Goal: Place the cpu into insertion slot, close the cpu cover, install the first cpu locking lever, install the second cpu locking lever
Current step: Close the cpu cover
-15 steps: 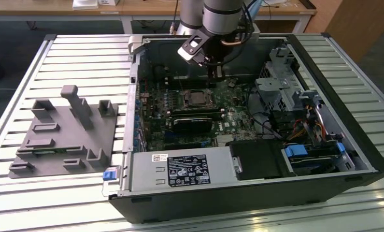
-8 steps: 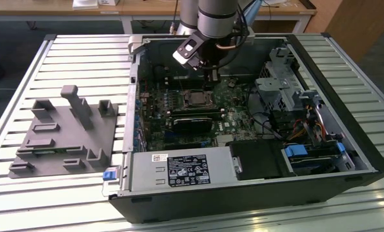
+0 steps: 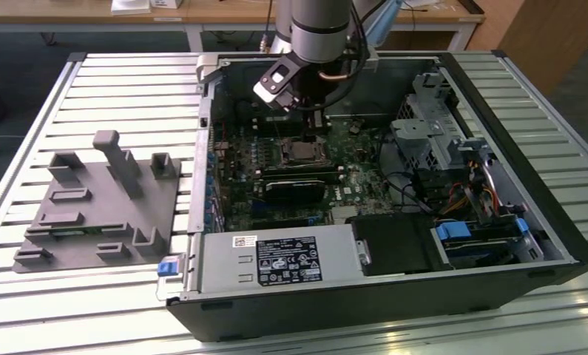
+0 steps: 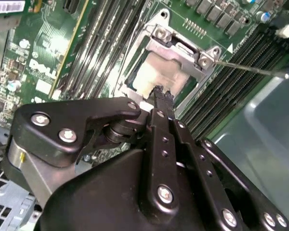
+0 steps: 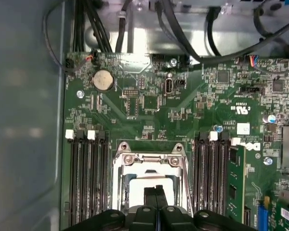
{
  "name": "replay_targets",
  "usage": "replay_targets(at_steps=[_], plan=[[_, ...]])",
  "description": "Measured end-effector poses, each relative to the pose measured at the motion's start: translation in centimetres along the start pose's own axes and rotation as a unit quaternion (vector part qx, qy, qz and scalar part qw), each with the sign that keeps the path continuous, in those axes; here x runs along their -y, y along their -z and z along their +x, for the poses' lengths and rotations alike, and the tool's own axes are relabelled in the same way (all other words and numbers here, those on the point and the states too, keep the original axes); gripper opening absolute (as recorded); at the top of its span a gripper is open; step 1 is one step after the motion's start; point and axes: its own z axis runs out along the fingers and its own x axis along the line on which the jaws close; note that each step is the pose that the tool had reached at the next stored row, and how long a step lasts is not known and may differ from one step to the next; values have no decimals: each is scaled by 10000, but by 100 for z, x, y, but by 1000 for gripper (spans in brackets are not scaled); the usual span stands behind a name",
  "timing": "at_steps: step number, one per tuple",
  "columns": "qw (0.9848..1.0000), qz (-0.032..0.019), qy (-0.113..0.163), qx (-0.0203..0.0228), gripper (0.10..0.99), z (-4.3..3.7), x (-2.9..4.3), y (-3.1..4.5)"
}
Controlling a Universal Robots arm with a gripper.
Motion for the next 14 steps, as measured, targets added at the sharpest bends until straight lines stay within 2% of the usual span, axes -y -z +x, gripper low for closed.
replay_targets(at_steps=[4, 10, 14], plan=[[10000, 1, 7, 0, 106, -1, 41, -44], [10000, 0, 11, 0, 106, 0, 167, -67], [10000, 1, 11, 0, 106, 0, 202, -102]])
